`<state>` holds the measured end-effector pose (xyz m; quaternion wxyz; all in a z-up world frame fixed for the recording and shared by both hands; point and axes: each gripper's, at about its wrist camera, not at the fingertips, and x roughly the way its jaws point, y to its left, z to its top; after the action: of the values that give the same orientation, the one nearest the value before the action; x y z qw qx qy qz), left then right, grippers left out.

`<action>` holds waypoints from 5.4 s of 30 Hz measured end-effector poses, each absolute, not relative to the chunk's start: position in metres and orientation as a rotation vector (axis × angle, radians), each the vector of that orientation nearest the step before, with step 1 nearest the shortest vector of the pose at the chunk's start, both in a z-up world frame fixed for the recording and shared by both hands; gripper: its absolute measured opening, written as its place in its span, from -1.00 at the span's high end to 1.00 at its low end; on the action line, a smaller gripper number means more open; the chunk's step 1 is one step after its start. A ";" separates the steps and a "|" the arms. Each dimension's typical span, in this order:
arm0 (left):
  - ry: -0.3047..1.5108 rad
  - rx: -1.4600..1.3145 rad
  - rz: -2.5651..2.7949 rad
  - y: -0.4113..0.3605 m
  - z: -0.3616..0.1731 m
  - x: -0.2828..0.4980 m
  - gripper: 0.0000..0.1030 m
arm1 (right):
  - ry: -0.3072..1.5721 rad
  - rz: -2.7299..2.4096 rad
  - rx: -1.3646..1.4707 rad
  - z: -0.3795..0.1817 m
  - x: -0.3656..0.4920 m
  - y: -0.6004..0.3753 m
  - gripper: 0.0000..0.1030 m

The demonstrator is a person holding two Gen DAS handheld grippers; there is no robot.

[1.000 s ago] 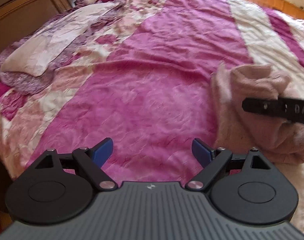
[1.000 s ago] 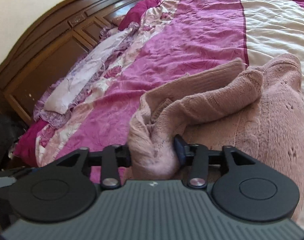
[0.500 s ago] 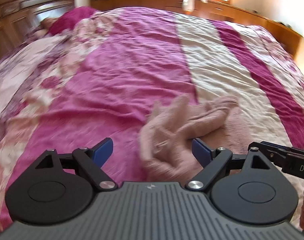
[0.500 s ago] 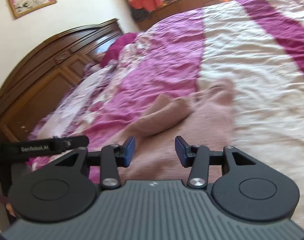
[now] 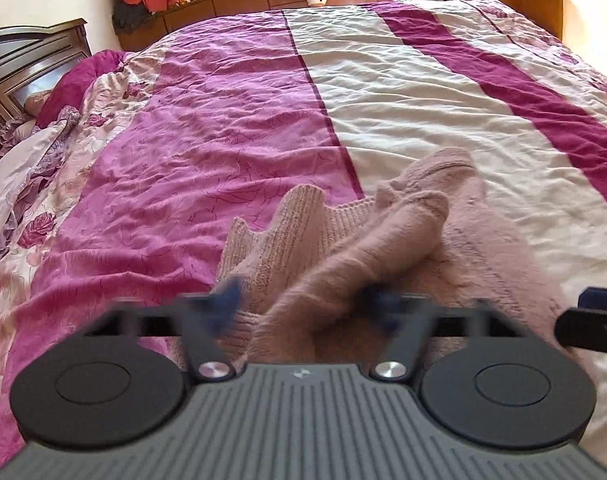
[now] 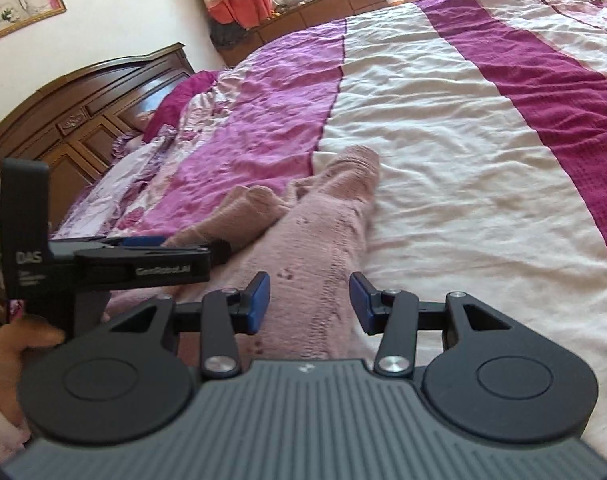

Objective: Fold small clothes

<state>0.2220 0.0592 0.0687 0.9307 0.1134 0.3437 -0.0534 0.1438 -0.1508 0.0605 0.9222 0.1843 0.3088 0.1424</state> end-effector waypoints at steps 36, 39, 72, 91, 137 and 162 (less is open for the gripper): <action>0.893 -0.292 -0.108 0.192 0.060 0.193 -0.77 | 0.716 0.378 0.610 0.032 0.167 -0.148 -0.43; 0.909 -0.293 -0.137 0.189 0.053 0.195 -0.82 | 0.758 0.396 0.648 0.021 0.173 -0.148 -0.48; 0.821 -0.631 -0.498 0.141 0.075 0.154 -0.14 | 0.689 0.601 0.570 0.113 0.157 -0.169 0.10; 0.870 -0.241 -0.387 0.052 0.056 0.077 -0.34 | 0.762 0.281 0.483 0.040 0.054 -0.250 -0.11; 0.778 0.059 -0.205 0.012 0.070 0.069 -0.74 | 0.677 0.243 0.387 0.053 0.139 -0.259 -0.02; 0.823 0.034 -0.150 -0.005 0.088 -0.031 -0.85 | 0.566 0.213 0.188 0.089 -0.032 -0.201 -0.51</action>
<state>-0.0313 -0.0052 0.0877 0.9136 0.0164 0.3997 -0.0728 -0.0318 -0.2012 0.0892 0.9502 0.0923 0.2784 0.1049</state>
